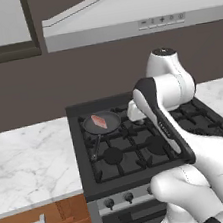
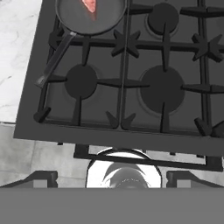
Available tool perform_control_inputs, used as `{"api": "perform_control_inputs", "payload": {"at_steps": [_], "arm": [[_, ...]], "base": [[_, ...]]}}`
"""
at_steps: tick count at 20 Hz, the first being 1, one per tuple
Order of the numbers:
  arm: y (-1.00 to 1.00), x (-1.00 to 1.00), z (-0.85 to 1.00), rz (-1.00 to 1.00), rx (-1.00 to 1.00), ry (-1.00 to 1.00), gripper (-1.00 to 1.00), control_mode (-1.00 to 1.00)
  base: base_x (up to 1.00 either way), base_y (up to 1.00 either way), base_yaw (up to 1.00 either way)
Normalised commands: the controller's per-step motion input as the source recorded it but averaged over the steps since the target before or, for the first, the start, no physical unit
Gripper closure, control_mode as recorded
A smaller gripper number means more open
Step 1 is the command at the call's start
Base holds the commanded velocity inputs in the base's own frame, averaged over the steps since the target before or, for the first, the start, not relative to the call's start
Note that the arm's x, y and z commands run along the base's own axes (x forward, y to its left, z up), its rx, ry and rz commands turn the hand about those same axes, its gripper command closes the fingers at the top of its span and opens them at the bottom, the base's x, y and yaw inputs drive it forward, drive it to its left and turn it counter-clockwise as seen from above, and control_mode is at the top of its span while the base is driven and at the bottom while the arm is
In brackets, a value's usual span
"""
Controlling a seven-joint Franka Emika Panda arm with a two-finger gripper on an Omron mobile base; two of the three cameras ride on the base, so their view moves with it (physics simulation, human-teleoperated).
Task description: Pick up the pan with the steak in it and place it on the dining table. Then place the steak on the plate.
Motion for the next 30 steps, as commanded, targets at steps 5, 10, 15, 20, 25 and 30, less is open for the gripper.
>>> {"api": "perform_control_inputs", "payload": {"at_steps": [5, 10, 15, 20, 25, 30], "arm": [[0.49, 0.00, -0.18, 0.00, 0.00, 0.00, -1.00, -1.00], [0.39, 0.03, -0.18, 0.00, 0.00, 0.00, -1.00, -1.00], [0.34, 0.15, -0.15, -0.03, 0.00, 0.00, -1.00, -1.00], [0.30, 0.20, -0.19, -0.04, 0.00, 0.00, -1.00, -1.00], [0.24, 0.35, -0.23, -0.06, 0.00, -0.03, -1.00, -1.00], [0.19, 0.35, -0.28, -0.06, 0.00, -0.04, -1.00, -1.00]], "base": [[0.00, 0.00, 0.00], [0.00, 0.00, 0.00], [0.00, 0.00, 0.00], [0.00, 0.00, 0.00], [0.00, 0.00, 0.00], [0.00, 0.00, 0.00]]}}
